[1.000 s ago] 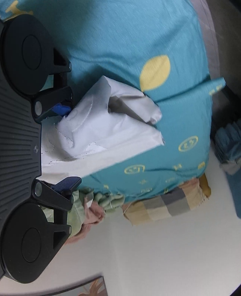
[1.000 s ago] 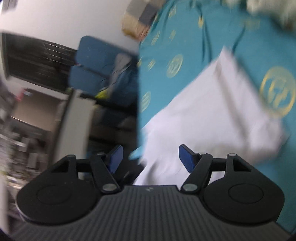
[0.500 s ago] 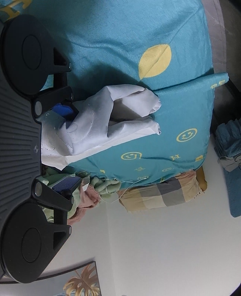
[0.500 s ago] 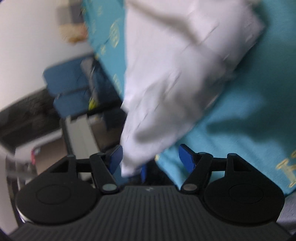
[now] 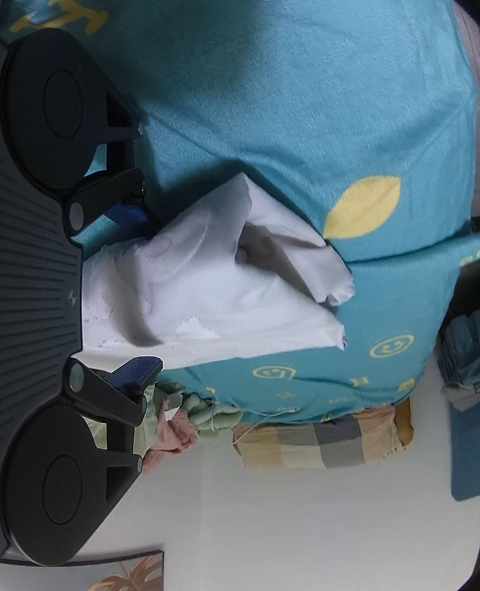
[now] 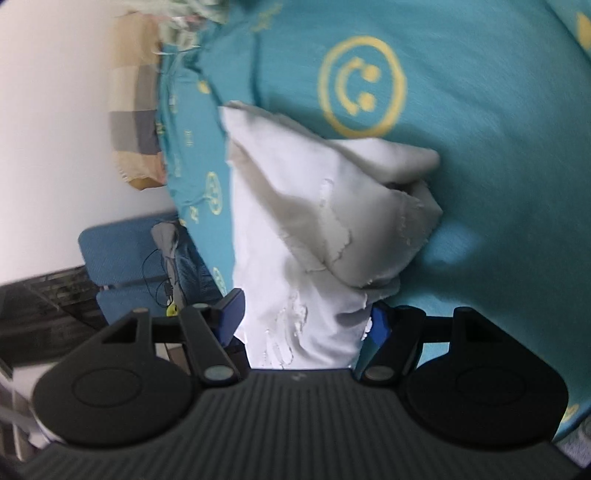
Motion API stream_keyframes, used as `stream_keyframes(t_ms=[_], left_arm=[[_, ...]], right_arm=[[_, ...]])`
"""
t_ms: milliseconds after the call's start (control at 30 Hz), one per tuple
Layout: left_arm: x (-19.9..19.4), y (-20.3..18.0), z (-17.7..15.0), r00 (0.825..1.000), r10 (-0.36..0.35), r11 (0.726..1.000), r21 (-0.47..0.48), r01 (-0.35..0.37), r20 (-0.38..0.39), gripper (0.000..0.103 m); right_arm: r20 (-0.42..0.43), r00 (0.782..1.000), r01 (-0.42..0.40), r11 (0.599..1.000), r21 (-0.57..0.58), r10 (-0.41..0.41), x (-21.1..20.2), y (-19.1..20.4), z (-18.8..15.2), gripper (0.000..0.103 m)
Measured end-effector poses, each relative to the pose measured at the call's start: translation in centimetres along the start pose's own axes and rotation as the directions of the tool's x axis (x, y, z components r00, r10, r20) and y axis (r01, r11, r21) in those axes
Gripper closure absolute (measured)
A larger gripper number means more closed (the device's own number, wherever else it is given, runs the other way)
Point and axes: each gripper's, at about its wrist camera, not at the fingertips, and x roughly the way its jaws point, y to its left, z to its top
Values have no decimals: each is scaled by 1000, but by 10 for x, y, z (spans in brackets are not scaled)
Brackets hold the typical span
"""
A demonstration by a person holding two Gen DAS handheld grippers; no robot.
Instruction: Fold clothes
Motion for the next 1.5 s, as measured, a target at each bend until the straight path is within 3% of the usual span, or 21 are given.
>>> stream_keyframes(t_ms=[100,200,300,333,600,733,867,967,1133,1200,1300,1400,1433,1500], left_arm=[[1,3,5,1000,-5,1000,7,5,12,34],[5,6,10,1000,-13,1000,8,13,7,42],[4,8,14,1000,-8,1000,13,8,6,53],[4,8,15,1000,-9,1000,17,9,8,55],[-12,-17,13,1000,-17,996,92,15,23,73],[-29,-69,6,998,-47,982,183,38,44,78],[-23,-157,-11,996,-91,963,256,82,24,79],[-4,-231,-32,991,-136,942,308,131,-3,79],[59,-359,-89,962,-243,884,379,273,-126,79],[90,-405,-117,939,-281,856,390,339,-198,79],[135,-457,-163,891,-354,788,422,448,-284,79],[173,-467,-205,869,-367,743,459,488,-331,79],[187,-467,-217,867,-361,733,470,492,-344,78],[216,-451,-233,878,-306,747,479,461,-367,79]], right_arm=[[10,1000,14,999,-34,-14,4,3,2,33],[11,999,44,996,-83,-43,7,10,4,42],[15,997,77,988,-134,-75,9,17,4,66],[17,996,88,985,-151,-86,10,19,4,70],[-5,1000,22,983,-183,-24,-1,28,7,81],[-20,998,-64,978,-201,61,-23,53,12,82],[4,987,-156,965,-212,160,-51,98,37,82],[38,975,-201,948,-247,217,-80,143,73,82],[139,939,-259,913,-316,314,-153,218,161,82],[200,913,-265,891,-369,355,-188,247,199,82],[301,856,-261,855,-447,419,-241,276,249,83],[385,803,-225,831,-509,454,-273,275,286,83],[409,799,-201,838,-508,440,-275,268,295,83],[452,796,-149,854,-498,403,-278,249,312,83]])
